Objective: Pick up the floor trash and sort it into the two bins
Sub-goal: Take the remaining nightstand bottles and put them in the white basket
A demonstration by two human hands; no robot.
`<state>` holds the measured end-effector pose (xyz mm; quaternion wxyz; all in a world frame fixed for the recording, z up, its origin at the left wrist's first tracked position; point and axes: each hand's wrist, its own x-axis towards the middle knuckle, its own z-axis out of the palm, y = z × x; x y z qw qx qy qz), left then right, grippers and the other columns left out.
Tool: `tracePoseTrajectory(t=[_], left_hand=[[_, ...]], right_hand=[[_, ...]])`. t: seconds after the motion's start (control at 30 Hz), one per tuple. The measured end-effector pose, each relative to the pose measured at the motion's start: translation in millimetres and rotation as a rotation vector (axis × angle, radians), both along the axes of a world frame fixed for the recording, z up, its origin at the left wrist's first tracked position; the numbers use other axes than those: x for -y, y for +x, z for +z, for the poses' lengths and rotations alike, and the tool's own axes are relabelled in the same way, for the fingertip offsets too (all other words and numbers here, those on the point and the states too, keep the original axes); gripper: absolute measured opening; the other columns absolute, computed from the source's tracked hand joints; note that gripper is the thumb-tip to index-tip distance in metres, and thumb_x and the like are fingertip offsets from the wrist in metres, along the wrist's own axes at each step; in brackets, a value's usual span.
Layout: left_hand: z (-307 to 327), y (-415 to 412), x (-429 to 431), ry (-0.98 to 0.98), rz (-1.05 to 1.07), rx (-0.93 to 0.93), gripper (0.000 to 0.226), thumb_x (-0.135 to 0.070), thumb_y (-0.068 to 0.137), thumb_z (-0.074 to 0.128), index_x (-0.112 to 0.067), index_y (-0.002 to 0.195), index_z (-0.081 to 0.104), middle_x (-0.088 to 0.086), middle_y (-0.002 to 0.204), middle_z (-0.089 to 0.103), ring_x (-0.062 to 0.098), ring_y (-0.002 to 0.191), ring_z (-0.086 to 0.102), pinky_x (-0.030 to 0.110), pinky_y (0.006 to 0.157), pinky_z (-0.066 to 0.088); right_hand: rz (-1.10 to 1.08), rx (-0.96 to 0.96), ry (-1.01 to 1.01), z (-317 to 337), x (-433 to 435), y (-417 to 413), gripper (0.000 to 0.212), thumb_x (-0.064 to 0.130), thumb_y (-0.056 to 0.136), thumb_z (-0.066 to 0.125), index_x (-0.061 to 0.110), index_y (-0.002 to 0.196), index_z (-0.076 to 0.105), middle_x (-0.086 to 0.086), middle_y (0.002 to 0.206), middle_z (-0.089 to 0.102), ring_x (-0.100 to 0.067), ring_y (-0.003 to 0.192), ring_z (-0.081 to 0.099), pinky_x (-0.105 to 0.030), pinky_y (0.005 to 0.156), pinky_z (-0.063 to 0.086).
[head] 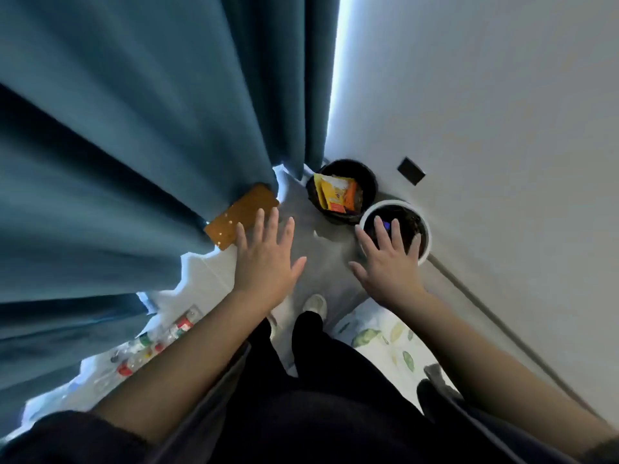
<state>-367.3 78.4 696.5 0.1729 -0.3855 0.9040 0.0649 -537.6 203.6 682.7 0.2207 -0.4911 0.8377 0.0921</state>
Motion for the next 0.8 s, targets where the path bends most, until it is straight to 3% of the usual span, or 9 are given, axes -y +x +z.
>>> tracePoseTrajectory(t=[0.2,0.37,0.47,0.57,0.7,0.8], left_hand=[[16,115,-19,0.026,0.445,-0.108,0.071,-0.056,0.094,0.032,-0.022,0.152,0.010,0.008,0.160,0.002,0.028,0.147,-0.004,0.055,0.115,0.005],[23,209,-39,-0.032,0.713,-0.151,0.071,-0.053,0.093,0.039,-0.021,0.151,0.015,0.009,0.159,0.007,0.030,0.146,0.001,0.056,0.114,0.008],[25,269,-51,-0.042,0.845,-0.130,0.070,-0.056,0.094,0.032,-0.023,0.152,0.009,0.007,0.160,0.001,0.028,0.147,-0.004,0.055,0.115,0.006],[26,333,-65,-0.044,0.941,-0.130,0.069,-0.057,0.094,0.029,-0.023,0.152,0.010,0.007,0.160,0.002,0.028,0.147,-0.002,0.053,0.115,0.006],[26,427,-89,-0.108,1.091,-0.192,0.071,-0.060,0.088,0.028,-0.018,0.146,0.035,0.014,0.154,0.026,0.035,0.143,0.020,0.058,0.110,0.019],[32,493,-107,-0.066,1.209,-0.162,0.076,-0.060,0.086,0.020,-0.019,0.150,0.023,0.012,0.158,0.014,0.032,0.146,0.008,0.056,0.113,0.009]], right_hand=[[0.367,0.074,-0.054,33,54,91,0.070,0.057,0.095,0.033,0.034,0.153,0.001,-0.004,0.161,-0.009,-0.032,0.147,-0.014,-0.061,0.113,-0.004],[0.697,0.077,-0.094,55,99,192,0.069,0.055,0.097,0.031,0.033,0.152,-0.003,-0.003,0.161,-0.012,-0.030,0.147,-0.015,-0.060,0.115,-0.006],[0.847,0.069,-0.125,61,115,260,0.068,0.053,0.097,0.035,0.033,0.152,0.000,-0.003,0.161,-0.008,-0.030,0.147,-0.010,-0.059,0.115,-0.004],[0.928,0.081,-0.137,66,121,332,0.067,0.051,0.097,0.037,0.032,0.152,0.004,-0.004,0.161,-0.006,-0.030,0.147,-0.009,-0.059,0.115,-0.002],[0.945,0.129,-0.139,69,111,432,0.065,0.052,0.097,0.033,0.032,0.152,0.004,-0.003,0.161,-0.007,-0.030,0.147,-0.009,-0.059,0.115,-0.002],[0.979,0.172,-0.117,66,104,500,0.066,0.050,0.098,0.035,0.031,0.152,0.003,-0.003,0.161,-0.010,-0.030,0.147,-0.011,-0.058,0.113,-0.005]])
